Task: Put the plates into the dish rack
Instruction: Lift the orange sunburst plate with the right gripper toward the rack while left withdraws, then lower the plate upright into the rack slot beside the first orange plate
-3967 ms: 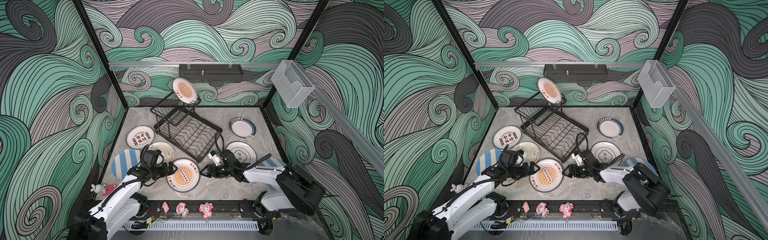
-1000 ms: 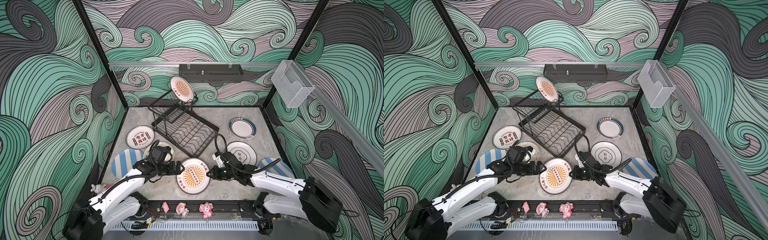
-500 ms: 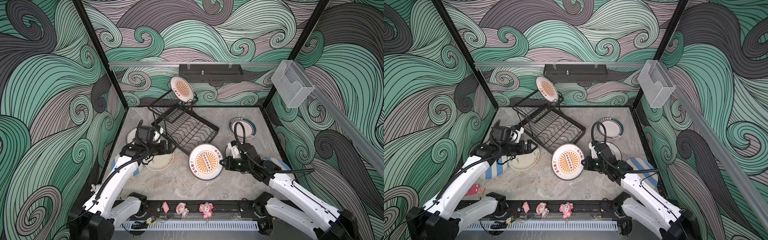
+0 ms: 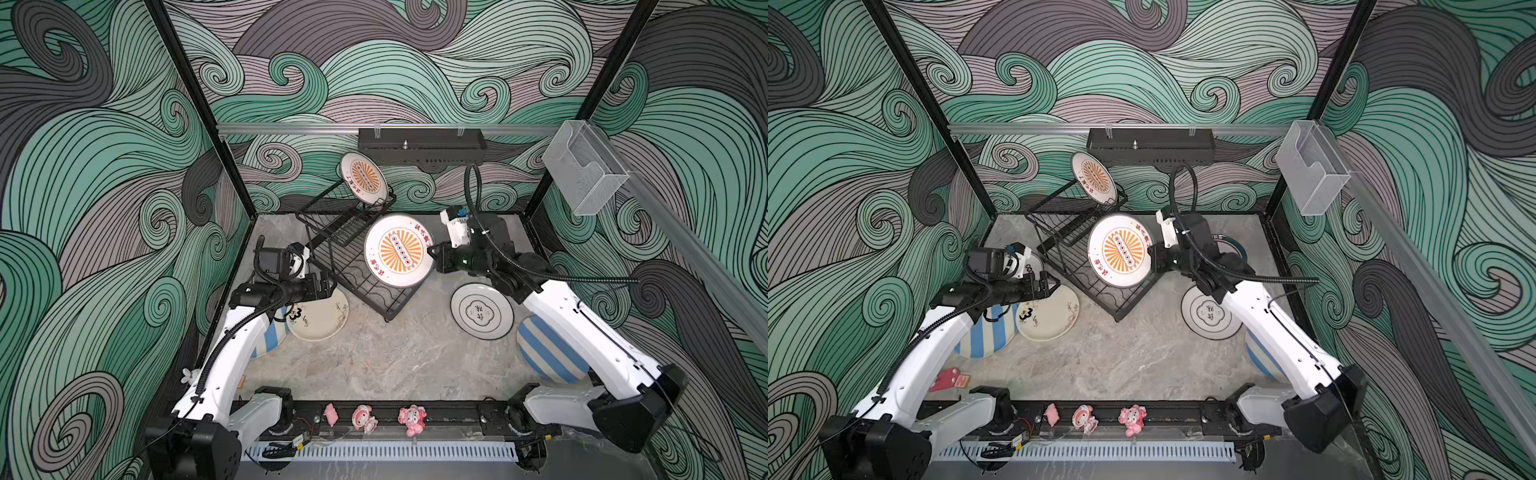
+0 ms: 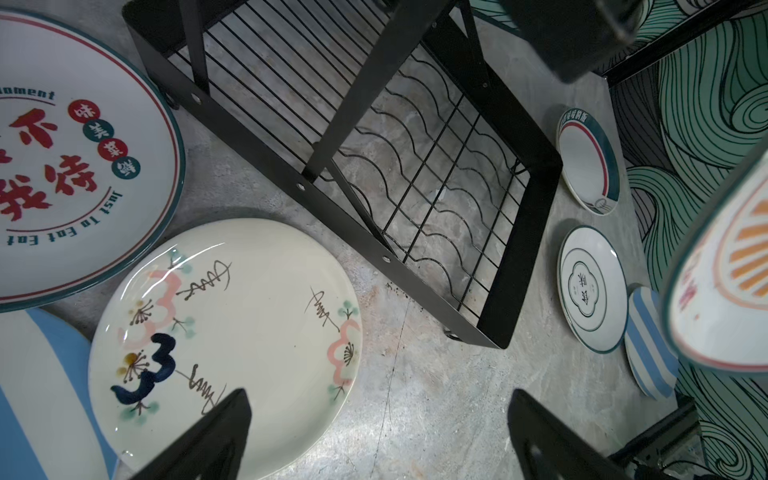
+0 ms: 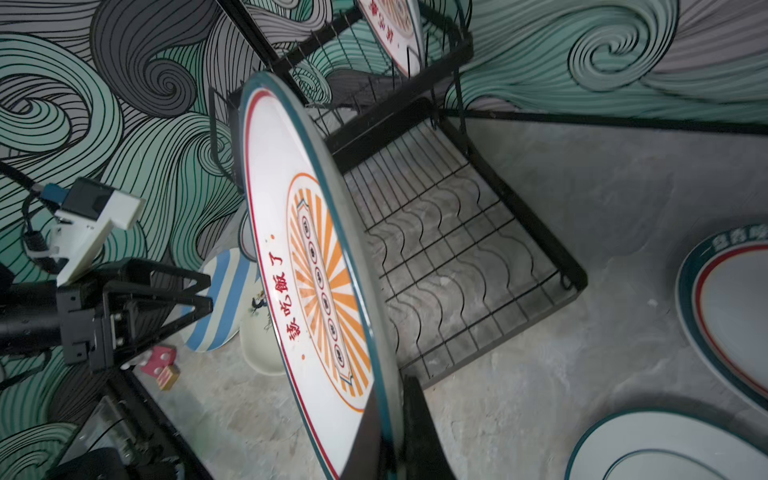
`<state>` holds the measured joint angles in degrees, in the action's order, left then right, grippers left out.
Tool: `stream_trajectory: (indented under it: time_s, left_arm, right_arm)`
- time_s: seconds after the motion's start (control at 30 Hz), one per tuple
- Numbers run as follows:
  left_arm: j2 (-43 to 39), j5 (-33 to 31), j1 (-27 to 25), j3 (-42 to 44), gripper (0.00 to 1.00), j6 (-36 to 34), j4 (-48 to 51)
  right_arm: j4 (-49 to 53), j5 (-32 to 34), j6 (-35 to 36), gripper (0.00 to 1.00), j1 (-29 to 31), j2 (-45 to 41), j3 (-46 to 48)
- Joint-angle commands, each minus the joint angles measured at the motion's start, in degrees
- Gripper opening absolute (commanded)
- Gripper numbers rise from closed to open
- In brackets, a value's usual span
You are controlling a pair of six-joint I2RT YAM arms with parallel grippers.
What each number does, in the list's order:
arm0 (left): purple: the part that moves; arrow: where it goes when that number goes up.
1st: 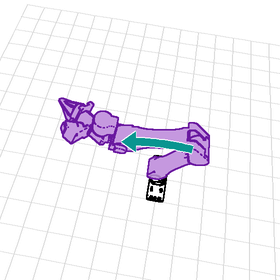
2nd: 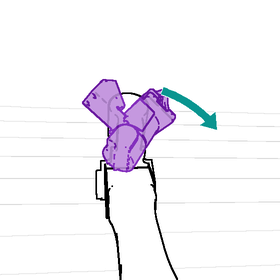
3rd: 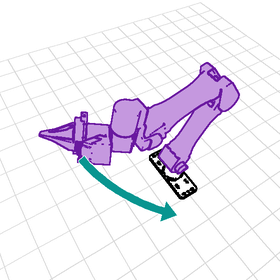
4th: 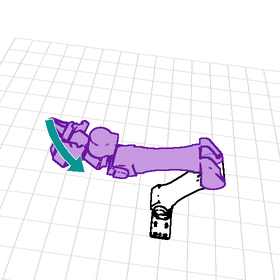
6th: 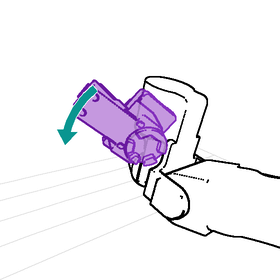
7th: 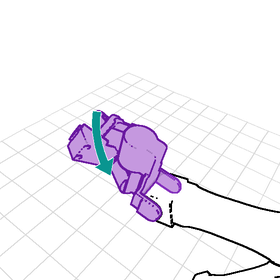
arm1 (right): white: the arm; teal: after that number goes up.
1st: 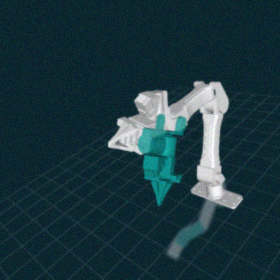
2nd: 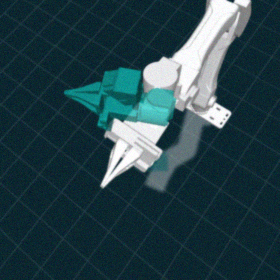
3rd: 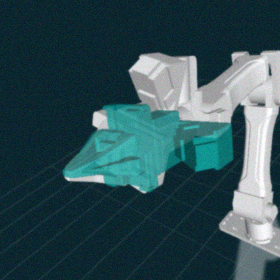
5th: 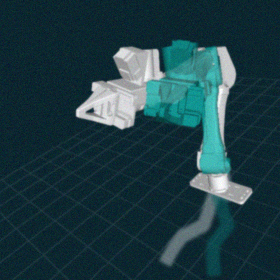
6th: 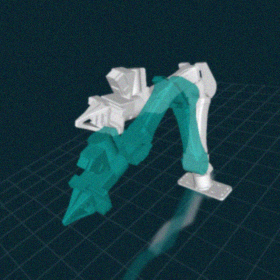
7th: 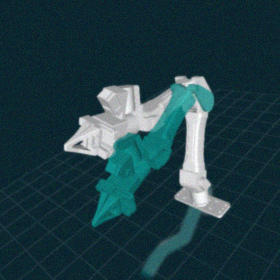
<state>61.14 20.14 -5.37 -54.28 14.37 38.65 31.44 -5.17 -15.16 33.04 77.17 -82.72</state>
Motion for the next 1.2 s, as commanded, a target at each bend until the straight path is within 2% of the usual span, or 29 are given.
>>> stream_trajectory:
  time_s: [0.0,0.1,0.37,0.6,0.7,0.9,1.17]
  left_arm:
    - [-0.25,0.56,0.39,-0.56,0.99,-2.46,-0.01]
    - [-0.56,1.81,0.36,-0.03,0.99,-3.77,-0.19]
    - [-1.48,2.59,0.36,1.99,0.99,-1.85,-2.92]
    - [-0.41,3.49,0.44,2.24,0.99,-1.12,-3.66]
    - [-0.66,4.23,0.36,2.39,0.99,-0.95,-3.93]
    - [-1.06,4.9,0.44,2.65,0.99,-1.19,-3.85]
    - [-1.22,5.0,0.44,2.95,0.99,-0.96,-4.38]
  right_arm:
    - [-2.53,7.31,7.63,0.0,0.6,4.57,-9.28]
    - [-2.05,10.26,11.35,0.0,1.07,11.52,-19.35]
    - [-4.84,18.0,21.65,0.0,4.7,29.03,-43.19]
    - [-5.06,24.12,28.42,0.0,6.06,42.86,-61.37]
    - [-7.74,26.2,29.58,0.0,6.47,45.27,-62.72]
    - [-14.66,28.28,30.17,0.0,6.87,46.03,-59.67]
    - [-16.65,29.6,30.54,0.0,6.95,47.03,-59.03]
